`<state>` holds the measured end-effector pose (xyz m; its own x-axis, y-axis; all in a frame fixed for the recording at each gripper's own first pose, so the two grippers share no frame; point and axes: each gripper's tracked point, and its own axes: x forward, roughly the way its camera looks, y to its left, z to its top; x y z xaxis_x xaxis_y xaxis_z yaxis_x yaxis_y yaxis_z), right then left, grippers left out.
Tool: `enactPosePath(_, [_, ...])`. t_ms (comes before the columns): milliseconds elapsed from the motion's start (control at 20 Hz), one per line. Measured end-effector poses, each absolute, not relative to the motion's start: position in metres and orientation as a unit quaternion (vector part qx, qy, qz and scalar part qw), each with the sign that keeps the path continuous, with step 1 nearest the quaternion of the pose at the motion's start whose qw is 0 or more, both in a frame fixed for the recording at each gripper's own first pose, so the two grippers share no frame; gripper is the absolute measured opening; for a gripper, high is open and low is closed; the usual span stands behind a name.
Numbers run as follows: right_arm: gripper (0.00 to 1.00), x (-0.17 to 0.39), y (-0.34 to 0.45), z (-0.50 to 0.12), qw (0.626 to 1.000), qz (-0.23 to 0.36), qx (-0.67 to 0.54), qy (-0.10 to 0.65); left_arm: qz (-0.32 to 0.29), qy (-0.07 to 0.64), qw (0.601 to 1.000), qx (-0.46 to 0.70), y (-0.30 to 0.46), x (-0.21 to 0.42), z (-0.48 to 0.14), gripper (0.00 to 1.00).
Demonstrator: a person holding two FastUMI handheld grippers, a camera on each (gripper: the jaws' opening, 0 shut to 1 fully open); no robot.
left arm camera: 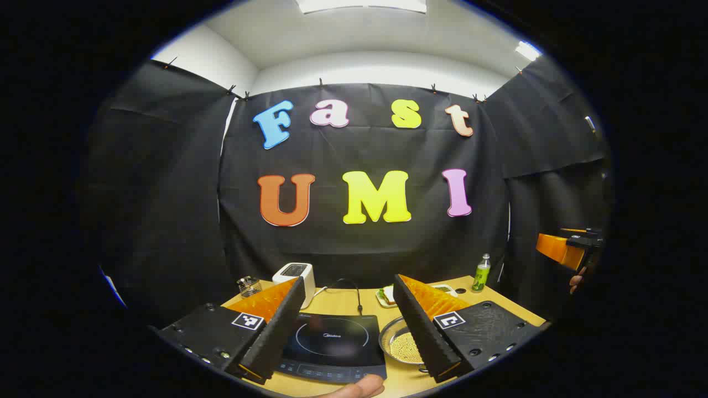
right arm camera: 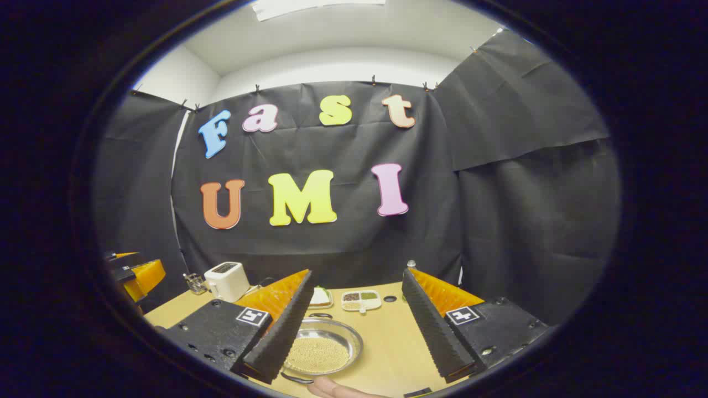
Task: First push the handle of the pot to place it horizontally, then grasp the pot with both hands and set it on the induction cooktop.
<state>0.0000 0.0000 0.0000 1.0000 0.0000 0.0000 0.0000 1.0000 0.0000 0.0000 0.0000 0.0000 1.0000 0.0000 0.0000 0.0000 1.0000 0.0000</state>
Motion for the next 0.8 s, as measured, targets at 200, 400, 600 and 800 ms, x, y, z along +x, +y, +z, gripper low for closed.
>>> enactPosePath(200, [1.00, -0.011, 0.032, 0.020, 1.000, 0.014, -0.010, -0.015, 0.016, -0.012, 1.000, -0.013, 0.037, -0.005, 0.017, 0.95])
enactPosePath(400, [0.97, -0.024, 0.041, 0.039, 0.999, 0.010, -0.030, -0.042, 0.025, -0.011, 1.000, 0.009, 0.054, -0.013, 0.023, 0.96])
enactPosePath(600, [0.97, -0.032, 0.046, 0.043, 0.998, 0.018, -0.033, -0.047, 0.014, -0.025, 1.000, 0.004, 0.050, -0.022, 0.033, 0.95])
enactPosePath(800, [0.97, -0.032, 0.041, 0.041, 0.998, 0.017, -0.032, -0.048, 0.000, -0.035, 0.999, 0.005, 0.040, -0.031, 0.039, 0.95])
